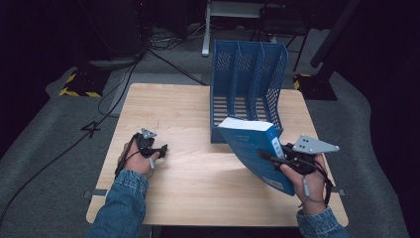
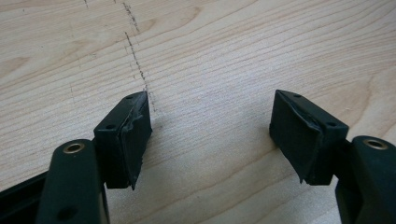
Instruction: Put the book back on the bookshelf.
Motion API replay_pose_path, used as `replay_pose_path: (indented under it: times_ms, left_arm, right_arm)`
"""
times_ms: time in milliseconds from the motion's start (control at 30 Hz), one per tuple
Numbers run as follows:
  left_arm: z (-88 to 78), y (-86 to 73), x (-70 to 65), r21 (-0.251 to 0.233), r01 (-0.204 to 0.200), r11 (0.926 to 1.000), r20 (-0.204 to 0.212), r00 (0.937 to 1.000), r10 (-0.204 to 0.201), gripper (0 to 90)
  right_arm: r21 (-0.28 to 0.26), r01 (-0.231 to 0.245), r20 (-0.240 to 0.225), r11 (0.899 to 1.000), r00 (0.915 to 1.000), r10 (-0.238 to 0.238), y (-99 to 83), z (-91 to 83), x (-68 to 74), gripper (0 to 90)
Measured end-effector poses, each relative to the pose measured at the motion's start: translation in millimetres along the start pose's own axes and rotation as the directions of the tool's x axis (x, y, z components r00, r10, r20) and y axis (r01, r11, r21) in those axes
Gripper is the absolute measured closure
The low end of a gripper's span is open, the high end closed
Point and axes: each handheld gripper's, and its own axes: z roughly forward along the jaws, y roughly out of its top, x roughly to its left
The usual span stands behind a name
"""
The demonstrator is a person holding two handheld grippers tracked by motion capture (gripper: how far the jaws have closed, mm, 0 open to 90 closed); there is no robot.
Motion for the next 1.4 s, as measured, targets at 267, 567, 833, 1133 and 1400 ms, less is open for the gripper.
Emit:
replay_pose_path:
  times_ms: [267, 567, 833, 1133, 1400]
  left_arm:
    - [0.3, 0.4, -0.2, 0.003, 0.001, 1.0000, 0.001, 1.0000, -0.001, 29.6]
    - [0.5, 0.6, 0.0, 0.000, 0.000, 1.0000, -0.001, 1.0000, 0.000, 29.7]
    - [-1.4, -1.3, -0.1, -0.002, 0.003, 1.0000, -0.001, 1.0000, -0.003, 29.7]
    - [-5.9, -6.0, -0.3, -0.001, 0.009, 1.0000, -0.011, 0.9999, -0.009, 29.6]
    - [-15.6, -15.9, 1.1, -0.004, 0.033, 0.9995, -0.023, 0.9992, -0.033, 29.4]
  right_arm:
    - [-0.056, -0.078, 0.008, 0.995, 0.9969, 0.079, -2.9, -15.3, -18.2, 61.8]
    - [-0.097, -0.168, -0.002, 0.981, 0.9858, 0.168, -9.2, -25.1, -37.0, 61.9]
    - [-0.127, -0.171, -0.008, 0.977, 0.9852, 0.171, -4.8, -33.6, -43.8, 61.9]
    - [-0.148, -0.160, -0.037, 0.976, 0.9870, 0.156, 11.8, -27.2, -44.3, 61.8]
    - [-0.186, -0.143, -0.066, 0.972, 0.9890, 0.132, 34.4, -14.2, -45.7, 61.8]
